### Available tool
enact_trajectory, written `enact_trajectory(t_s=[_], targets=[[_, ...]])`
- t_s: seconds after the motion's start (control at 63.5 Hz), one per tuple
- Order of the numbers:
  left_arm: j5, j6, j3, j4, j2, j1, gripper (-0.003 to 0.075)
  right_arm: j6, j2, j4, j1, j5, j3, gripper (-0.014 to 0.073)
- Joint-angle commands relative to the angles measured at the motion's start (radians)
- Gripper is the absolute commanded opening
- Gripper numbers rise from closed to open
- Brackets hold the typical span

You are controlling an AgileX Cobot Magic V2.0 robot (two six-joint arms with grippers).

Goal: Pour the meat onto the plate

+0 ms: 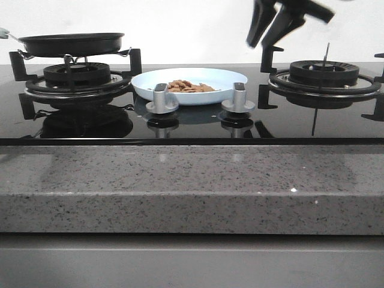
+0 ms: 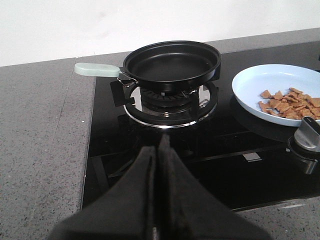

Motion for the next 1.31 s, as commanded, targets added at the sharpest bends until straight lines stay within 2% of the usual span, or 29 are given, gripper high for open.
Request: enact_trajectory(t_s=[0.0,0.063,0.173,0.488,0.693,0.851,1.15,1.292], targets=[[-0.092,-0.007,-0.031,-0.002,0.004,0.002,-0.002,-0.002,-0.089,-0.019,-0.004,0.049,-0.056,0.002],[-0.092,-0.007,-0.031,-0.002,0.004,0.002,-0.002,-0.002,-0.104,-0.042,-0.004,0.074,-0.058,-0.0074],[-0.092,-0.007,-0.031,-0.002,0.004,0.002,-0.002,-0.002,-0.122,-0.086,-0.004,0.118,-0.057,-0.0059],[-0.092,-0.007,-0.031,-0.004,0.004,0.002,-0.002,-0.022,-0.304,-0.145,-0.004,0.095,0.075,-0.0059],[-0.092,-0.007,-0.031,-0.004,0.004,0.002,-0.002,-0.022,-0.539,-0.219,-0.004,-0.039,0.359,-0.0059],[-0.092,-0.007,-0.031,-0.004,0.004,0.002,-0.002,-0.022,-0.733,-0.271,-0.004,-0.212,0.625,-0.0059],[-0.092,-0.007,-0.031,-0.004,0.004,0.002,-0.002,-0.023,-1.104,-0.275,-0.004,-0.584,1.157,-0.0059],[-0.092,-0.007,-0.031,-0.004,0.004,0.002,-0.002,-0.023,-1.27,-0.275,-0.004,-0.682,1.365,-0.0059]])
